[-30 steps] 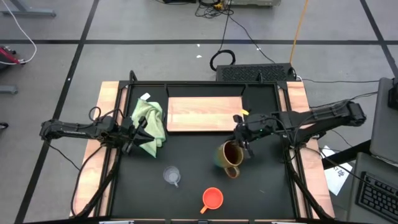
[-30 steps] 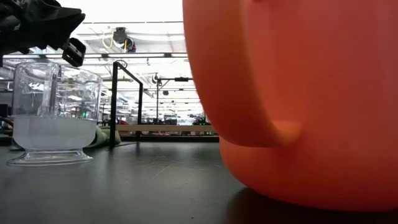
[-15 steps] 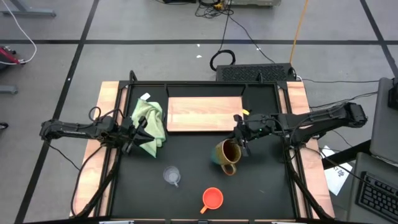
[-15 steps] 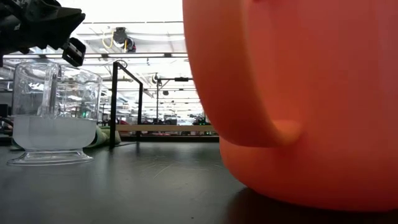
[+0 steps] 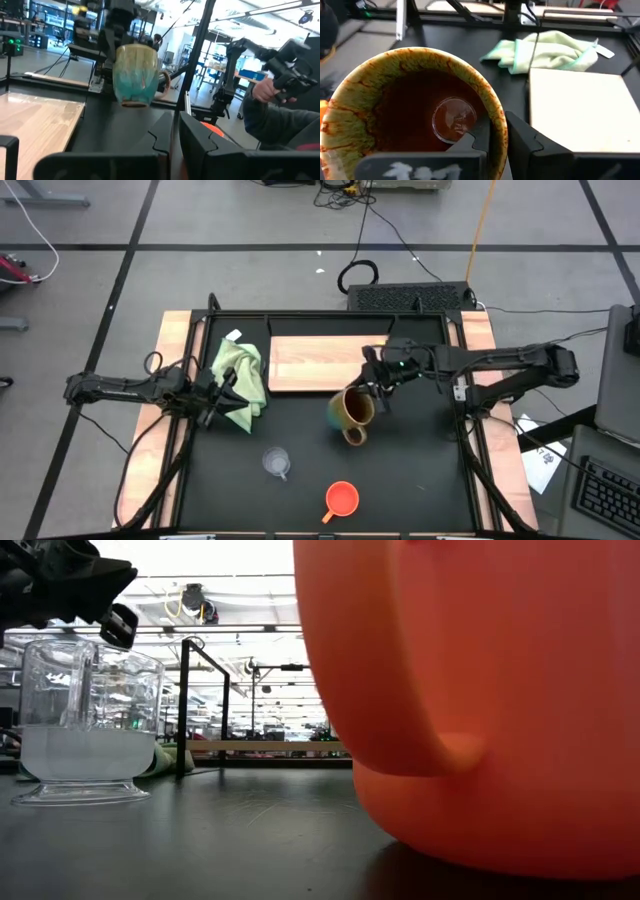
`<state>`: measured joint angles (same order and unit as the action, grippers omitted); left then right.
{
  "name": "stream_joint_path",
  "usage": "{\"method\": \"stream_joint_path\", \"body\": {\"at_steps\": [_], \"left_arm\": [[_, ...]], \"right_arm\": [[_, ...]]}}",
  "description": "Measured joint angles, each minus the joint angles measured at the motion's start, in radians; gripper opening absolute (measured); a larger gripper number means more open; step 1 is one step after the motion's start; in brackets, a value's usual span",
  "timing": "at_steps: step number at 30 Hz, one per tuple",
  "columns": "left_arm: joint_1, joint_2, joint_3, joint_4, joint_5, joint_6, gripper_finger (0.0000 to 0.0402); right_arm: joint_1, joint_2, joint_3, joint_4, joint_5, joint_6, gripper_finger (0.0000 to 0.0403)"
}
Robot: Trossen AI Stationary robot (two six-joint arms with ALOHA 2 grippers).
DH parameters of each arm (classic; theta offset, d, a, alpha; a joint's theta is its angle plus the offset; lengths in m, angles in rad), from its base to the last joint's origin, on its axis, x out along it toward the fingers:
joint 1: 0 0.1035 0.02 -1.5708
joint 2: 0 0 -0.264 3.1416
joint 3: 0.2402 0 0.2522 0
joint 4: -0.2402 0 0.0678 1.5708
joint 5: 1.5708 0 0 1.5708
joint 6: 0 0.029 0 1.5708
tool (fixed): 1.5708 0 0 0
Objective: Stack small to large cups/mugs on shelf
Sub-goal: Put the light green mug on the shelf
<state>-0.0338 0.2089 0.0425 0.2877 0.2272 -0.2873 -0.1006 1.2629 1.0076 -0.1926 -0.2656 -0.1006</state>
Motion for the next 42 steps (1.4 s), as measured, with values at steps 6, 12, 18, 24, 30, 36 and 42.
{"method": "stream_joint_path", "body": {"at_steps": [6, 12, 18, 24, 30, 36, 42], "left_arm": [[0.0, 0.0, 0.0, -0.032, 0.0, 0.017, 0.0033], [0.0, 0.0, 0.0, -0.031, 0.0, 0.023, 0.0033], [0.0, 0.0, 0.0, -0.031, 0.01, 0.023, 0.0033], [0.0, 0.0, 0.0, -0.032, 0.016, 0.023, 0.0033], [0.0, 0.0, 0.0, -0.033, 0.017, 0.023, 0.0033], [0.0, 0.0, 0.0, -0.049, 0.026, 0.055, 0.0033], [0.0, 0.0, 0.0, -0.063, 0.033, 0.073, 0.0033]], "right_arm": [[-0.048, 0.125, 0.2, -0.158, 0.003, -0.043, 0.0024], [-0.088, 0.252, 0.359, -0.263, -0.034, -0.069, 0.0024], [-0.142, 0.378, 0.528, -0.389, -0.026, -0.098, 0.0024], [-0.18, 0.496, 0.686, -0.47, -0.058, -0.128, 0.0024], [-0.208, 0.612, 0.851, -0.576, -0.054, -0.166, 0.0024], [-0.222, 0.714, 0.991, -0.657, -0.055, -0.199, 0.0024], [-0.234, 0.796, 1.075, -0.685, -0.054, -0.219, 0.0024]]}}
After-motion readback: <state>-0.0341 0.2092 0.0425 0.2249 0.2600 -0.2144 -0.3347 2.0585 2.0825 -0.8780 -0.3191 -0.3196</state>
